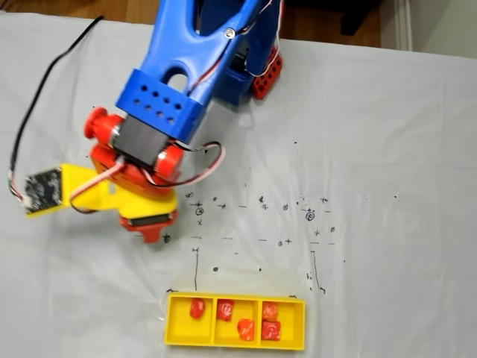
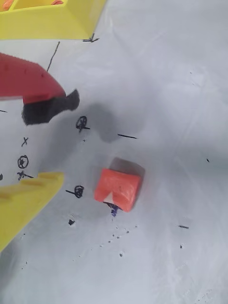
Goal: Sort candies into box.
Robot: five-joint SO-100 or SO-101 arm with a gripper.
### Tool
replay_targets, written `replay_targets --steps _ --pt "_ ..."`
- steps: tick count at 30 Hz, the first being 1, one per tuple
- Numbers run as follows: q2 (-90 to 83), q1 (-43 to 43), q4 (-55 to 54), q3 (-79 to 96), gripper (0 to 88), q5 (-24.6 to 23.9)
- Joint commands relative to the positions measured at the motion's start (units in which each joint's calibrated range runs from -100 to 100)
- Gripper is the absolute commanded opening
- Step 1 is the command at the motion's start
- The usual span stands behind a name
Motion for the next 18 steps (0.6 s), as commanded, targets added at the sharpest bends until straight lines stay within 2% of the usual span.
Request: replay_targets --steps 1,5,14,18 --pt "1.67 2.32 -0.52 -4.6 23.7 0.63" --pt "5.75 3.77 1.28 -8.43 26.6 1.32" --pt "5.49 7.75 0.87 -5.7 26.8 5.03" --pt "6.34 8.03 0.46 -4.88 26.3 5.08"
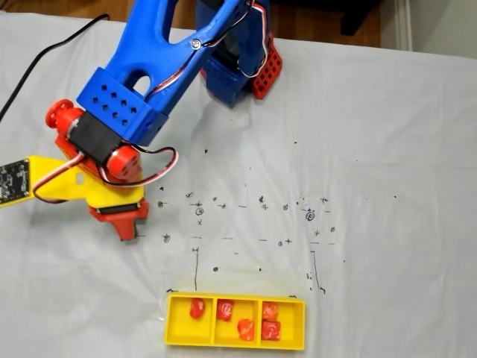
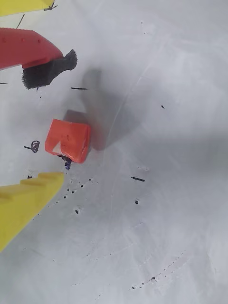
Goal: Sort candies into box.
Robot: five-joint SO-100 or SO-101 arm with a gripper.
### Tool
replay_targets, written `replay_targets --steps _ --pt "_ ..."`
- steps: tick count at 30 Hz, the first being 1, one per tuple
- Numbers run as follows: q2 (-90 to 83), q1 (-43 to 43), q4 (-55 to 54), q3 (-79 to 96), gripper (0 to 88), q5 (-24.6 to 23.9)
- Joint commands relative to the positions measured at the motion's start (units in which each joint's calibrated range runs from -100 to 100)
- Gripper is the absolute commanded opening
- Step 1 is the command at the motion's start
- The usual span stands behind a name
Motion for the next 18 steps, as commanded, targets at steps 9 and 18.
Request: replay_targets --steps 9,18 --pt "5.85 -0.42 -0.09 -4.92 26.1 -0.29" --pt "10.09 -1.15 -0.25 -6.65 24.9 -0.83"
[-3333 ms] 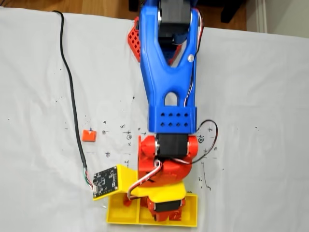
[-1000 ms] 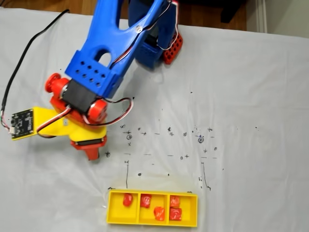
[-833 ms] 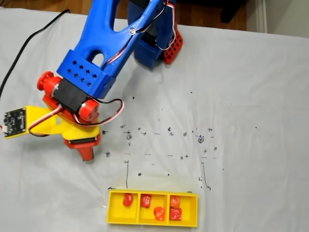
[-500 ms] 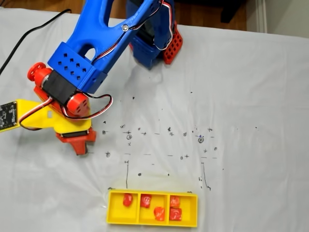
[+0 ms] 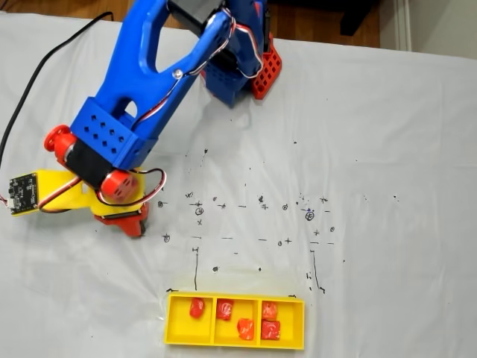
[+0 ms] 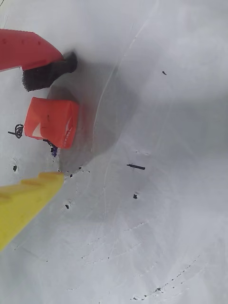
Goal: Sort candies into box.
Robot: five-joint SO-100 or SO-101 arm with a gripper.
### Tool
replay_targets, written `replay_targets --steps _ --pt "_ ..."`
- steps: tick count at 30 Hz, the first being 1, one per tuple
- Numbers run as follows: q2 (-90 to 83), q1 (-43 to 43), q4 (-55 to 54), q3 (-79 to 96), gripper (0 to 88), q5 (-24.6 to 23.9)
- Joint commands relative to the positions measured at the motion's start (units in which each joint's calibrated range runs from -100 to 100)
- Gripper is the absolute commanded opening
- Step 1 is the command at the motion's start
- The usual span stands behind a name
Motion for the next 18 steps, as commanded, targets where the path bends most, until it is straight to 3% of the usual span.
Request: replay_targets --steps 1,10,12,13,18 --pt "-0.23 -1.17 -0.73 -3.29 24.7 -0.39" --pt "-1.08 -3.35 -3.93 1.53 21.4 -2.15" --pt "-1.0 -3.53 -4.34 1.53 15.2 -2.25" --pt "-1.17 -3.62 -4.66 1.53 6.0 -2.54" --pt "-5.15 -4.07 -8.02 3.45 1.3 -3.81"
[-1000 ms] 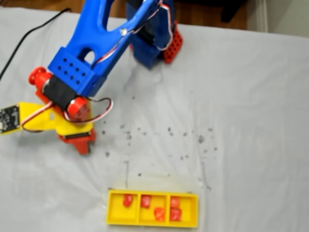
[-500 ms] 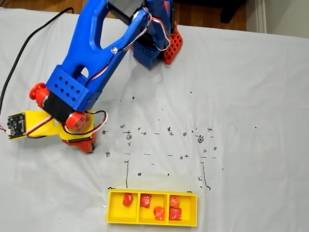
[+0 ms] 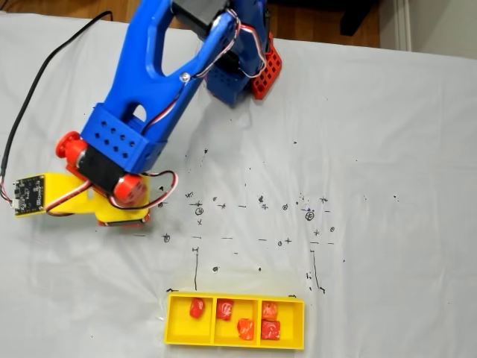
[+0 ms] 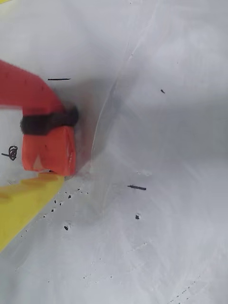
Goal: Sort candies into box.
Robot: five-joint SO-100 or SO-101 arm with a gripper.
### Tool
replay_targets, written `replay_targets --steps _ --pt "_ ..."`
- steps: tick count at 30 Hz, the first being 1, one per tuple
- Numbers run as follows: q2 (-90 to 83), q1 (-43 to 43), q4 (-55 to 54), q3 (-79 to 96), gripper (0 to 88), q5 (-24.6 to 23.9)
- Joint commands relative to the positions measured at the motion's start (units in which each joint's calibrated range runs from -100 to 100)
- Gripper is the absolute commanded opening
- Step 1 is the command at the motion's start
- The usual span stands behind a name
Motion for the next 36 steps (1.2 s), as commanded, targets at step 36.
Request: replay_targets --steps 36 --pt "-14.14 -19.29 -11.62 -11.63 0.2 -17.97"
